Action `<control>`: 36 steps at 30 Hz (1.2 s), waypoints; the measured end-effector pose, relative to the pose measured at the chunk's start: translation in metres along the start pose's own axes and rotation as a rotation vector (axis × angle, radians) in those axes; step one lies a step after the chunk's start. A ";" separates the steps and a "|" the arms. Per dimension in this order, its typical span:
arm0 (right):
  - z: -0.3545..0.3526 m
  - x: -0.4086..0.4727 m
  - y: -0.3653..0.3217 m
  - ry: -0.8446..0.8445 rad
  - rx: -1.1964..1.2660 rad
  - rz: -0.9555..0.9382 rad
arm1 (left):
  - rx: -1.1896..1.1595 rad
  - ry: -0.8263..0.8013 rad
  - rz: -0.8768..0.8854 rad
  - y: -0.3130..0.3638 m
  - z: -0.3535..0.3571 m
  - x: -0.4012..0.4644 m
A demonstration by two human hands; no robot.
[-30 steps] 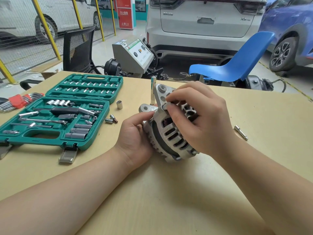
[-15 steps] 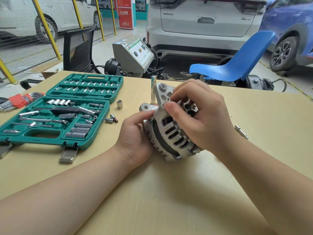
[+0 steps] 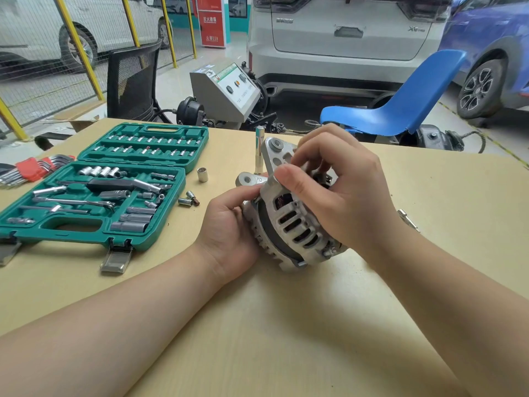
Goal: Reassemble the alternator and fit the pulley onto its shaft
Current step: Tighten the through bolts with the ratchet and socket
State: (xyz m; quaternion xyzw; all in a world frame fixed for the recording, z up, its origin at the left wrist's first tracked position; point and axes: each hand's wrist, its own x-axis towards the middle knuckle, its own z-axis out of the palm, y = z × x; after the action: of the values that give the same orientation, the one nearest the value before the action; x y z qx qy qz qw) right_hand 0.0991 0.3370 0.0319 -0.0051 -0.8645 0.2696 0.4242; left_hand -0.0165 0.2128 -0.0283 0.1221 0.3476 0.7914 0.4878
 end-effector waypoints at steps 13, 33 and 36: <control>-0.008 0.008 -0.008 -0.116 -0.133 -0.019 | 0.000 0.009 0.002 0.001 -0.001 0.000; -0.013 0.017 -0.030 -0.185 -0.258 0.049 | 0.011 -0.019 0.004 -0.001 -0.003 0.002; -0.021 0.019 -0.029 -0.211 -0.211 0.010 | 0.013 -0.028 0.013 0.000 -0.001 0.001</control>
State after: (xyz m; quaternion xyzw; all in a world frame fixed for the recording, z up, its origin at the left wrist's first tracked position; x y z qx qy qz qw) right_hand 0.1087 0.3263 0.0695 -0.0254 -0.9278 0.1784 0.3267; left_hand -0.0177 0.2134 -0.0298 0.1387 0.3452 0.7903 0.4869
